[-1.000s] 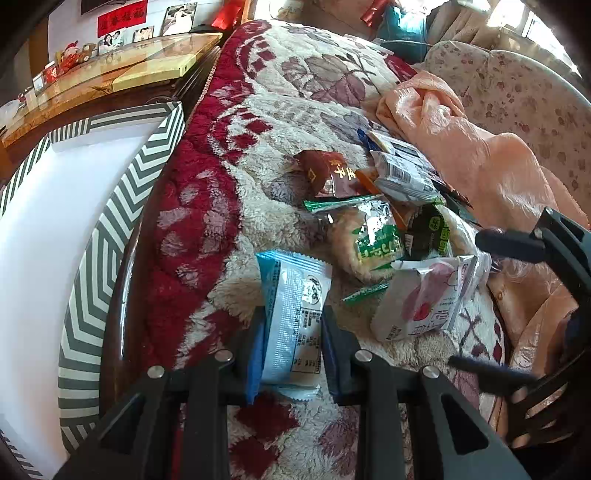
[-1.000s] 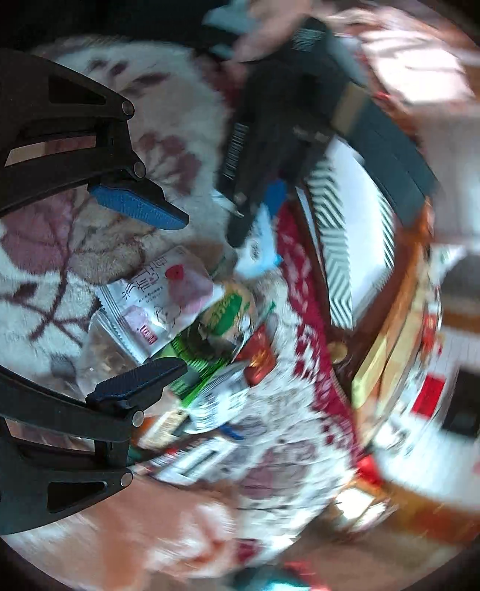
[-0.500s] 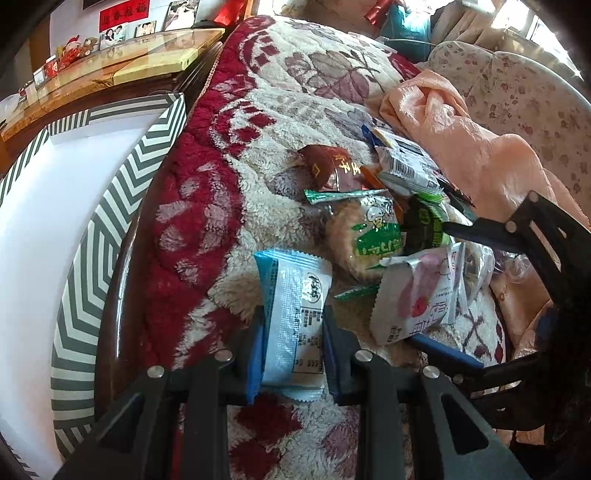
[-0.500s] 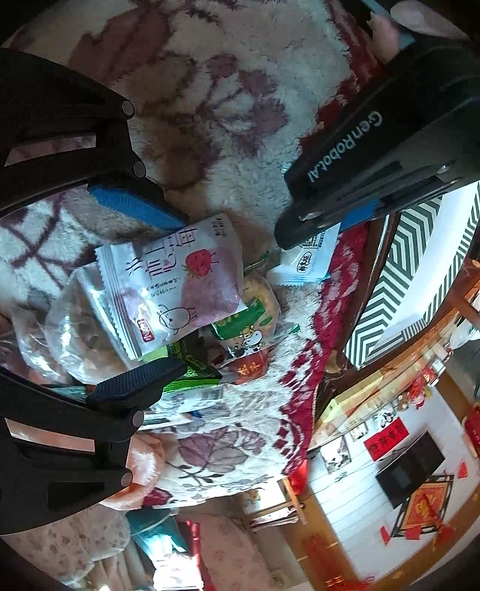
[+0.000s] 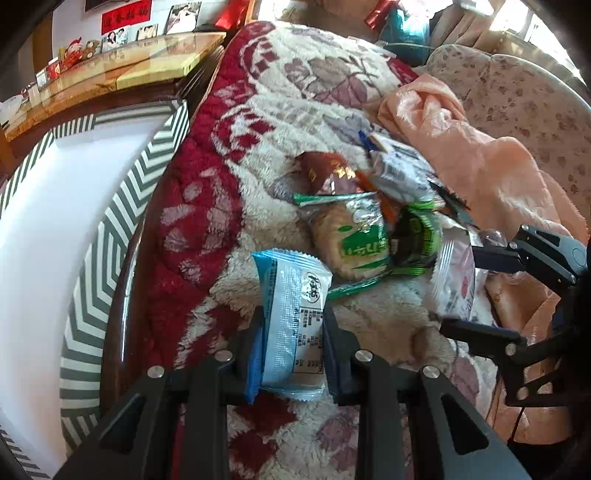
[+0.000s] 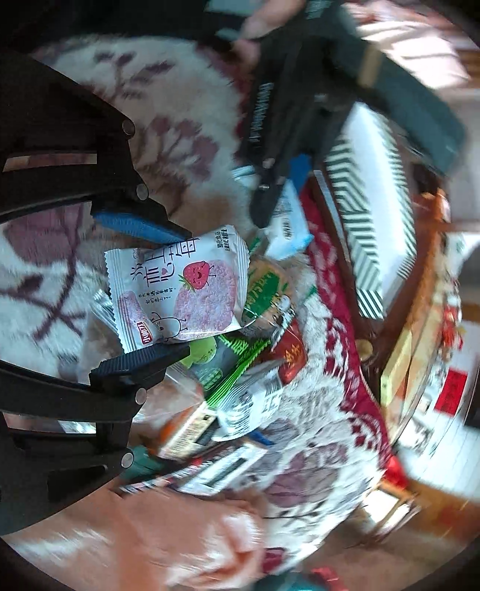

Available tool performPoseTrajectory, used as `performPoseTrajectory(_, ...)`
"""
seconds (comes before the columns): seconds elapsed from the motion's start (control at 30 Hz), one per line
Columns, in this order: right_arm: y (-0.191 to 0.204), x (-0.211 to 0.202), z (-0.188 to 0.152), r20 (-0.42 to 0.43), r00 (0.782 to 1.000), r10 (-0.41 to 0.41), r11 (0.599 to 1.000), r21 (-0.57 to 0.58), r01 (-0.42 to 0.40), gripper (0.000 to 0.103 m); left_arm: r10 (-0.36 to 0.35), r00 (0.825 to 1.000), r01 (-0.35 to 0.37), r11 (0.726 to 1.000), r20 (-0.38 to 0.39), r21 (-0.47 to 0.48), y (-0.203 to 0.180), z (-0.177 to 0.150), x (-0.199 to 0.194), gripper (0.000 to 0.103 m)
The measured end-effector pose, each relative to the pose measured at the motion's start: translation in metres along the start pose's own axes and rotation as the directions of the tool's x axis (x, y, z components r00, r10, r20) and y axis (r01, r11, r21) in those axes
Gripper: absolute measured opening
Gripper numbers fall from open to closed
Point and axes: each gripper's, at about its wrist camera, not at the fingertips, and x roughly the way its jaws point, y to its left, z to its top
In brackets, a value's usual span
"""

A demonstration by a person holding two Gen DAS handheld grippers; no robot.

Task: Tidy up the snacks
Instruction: 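Carry the blue packet with the left gripper while the right carries the pink bag to the box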

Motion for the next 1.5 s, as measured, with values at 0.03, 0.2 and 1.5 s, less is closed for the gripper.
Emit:
performPoseTrajectory(0.03,-0.002,-0.003,0.001,0.014,1.000,0.014,0.999,0.031,-0.015,0.053,0.001,1.000,-0.001,1.000,0.008,0.002,-0.001,0.000,-0.003,0.030)
performPoseTrajectory(0.2,-0.002,-0.012,0.007,0.054,0.998,0.034,0.995,0.091,-0.039,0.053,-0.001,0.999,0.001,1.000,0.048,-0.002,-0.003,0.003,-0.021,0.030)
performPoseTrajectory(1.5,0.058,0.025,0.123,0.070,0.981,0.183,0.982,0.033,-0.185,0.054,0.243,0.965,-0.207,0.939,0.103,-0.273,0.127,0.011,-0.085,0.030)
